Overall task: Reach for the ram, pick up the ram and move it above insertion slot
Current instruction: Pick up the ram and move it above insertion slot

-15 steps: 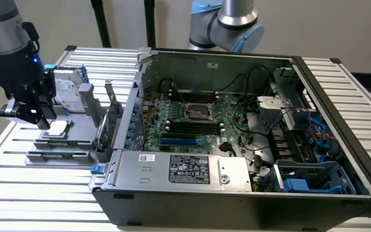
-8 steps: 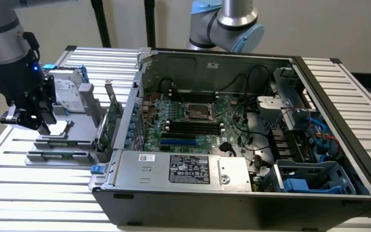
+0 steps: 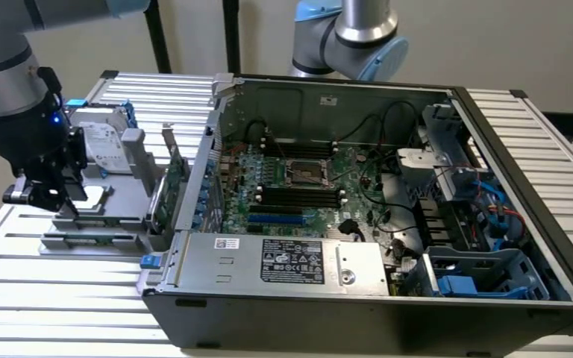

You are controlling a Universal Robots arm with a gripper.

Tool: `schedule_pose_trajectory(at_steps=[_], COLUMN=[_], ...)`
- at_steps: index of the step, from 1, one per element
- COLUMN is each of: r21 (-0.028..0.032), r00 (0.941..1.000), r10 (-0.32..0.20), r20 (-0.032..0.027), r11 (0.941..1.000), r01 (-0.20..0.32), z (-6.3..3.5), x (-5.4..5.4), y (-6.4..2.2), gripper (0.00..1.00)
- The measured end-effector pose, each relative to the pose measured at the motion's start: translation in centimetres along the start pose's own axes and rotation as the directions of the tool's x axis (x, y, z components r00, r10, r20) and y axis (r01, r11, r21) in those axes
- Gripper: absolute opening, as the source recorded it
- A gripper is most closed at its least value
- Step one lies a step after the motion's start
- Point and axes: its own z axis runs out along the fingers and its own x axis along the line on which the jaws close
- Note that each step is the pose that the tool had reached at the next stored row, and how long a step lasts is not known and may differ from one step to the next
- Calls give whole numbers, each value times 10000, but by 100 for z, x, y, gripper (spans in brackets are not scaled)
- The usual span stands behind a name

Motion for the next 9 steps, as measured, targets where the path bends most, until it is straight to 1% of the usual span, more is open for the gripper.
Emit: schedule_pose_trajectory(at_steps=[9], r21=[1], r00=[10000], r10=[-5], r20=[1], r11=[10000], r01=[5], z=[165], x=[127], y=[-8], gripper=[36])
